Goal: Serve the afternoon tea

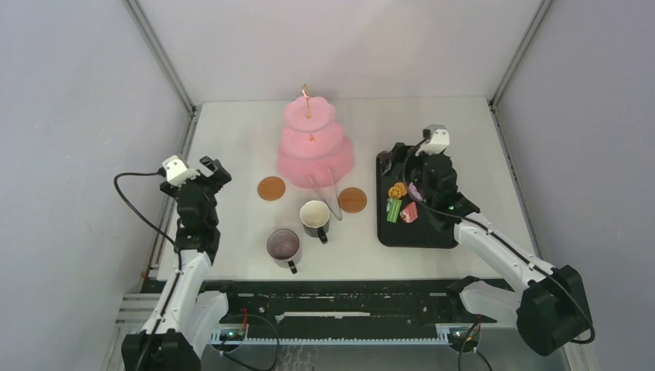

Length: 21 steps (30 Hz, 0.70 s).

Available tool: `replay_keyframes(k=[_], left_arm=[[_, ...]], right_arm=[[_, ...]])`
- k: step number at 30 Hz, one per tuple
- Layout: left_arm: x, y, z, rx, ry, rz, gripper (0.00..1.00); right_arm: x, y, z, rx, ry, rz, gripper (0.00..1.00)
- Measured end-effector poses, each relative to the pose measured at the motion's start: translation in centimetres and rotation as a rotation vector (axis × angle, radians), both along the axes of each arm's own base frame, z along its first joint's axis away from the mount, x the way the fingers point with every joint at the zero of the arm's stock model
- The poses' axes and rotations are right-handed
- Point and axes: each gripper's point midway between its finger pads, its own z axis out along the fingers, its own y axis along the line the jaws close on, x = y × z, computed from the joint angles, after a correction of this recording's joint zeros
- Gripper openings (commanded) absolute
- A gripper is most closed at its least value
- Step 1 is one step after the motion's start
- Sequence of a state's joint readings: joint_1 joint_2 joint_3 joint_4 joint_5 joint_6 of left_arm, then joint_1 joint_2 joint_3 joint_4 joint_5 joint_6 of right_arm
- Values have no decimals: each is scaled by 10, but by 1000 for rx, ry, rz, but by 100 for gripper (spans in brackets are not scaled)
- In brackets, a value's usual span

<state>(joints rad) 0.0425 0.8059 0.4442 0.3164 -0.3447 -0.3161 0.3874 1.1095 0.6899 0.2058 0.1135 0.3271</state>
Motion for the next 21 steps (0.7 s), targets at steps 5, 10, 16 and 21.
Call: replay_keyframes(k=[5, 10, 16, 21], left_arm=[[-14, 2, 1, -30, 1, 30, 100], [-21, -7, -11, -48, 52, 38, 100], [-28, -26, -27, -54, 127, 27, 100], [-28, -46, -27, -57, 166, 15, 100]], right_arm=[[-15, 22, 14, -48, -53, -2, 100], [-6, 18, 18, 16, -47, 41, 97], [-14, 56, -1, -3, -6, 179, 96], [-29, 97, -26, -103, 22, 264, 95]])
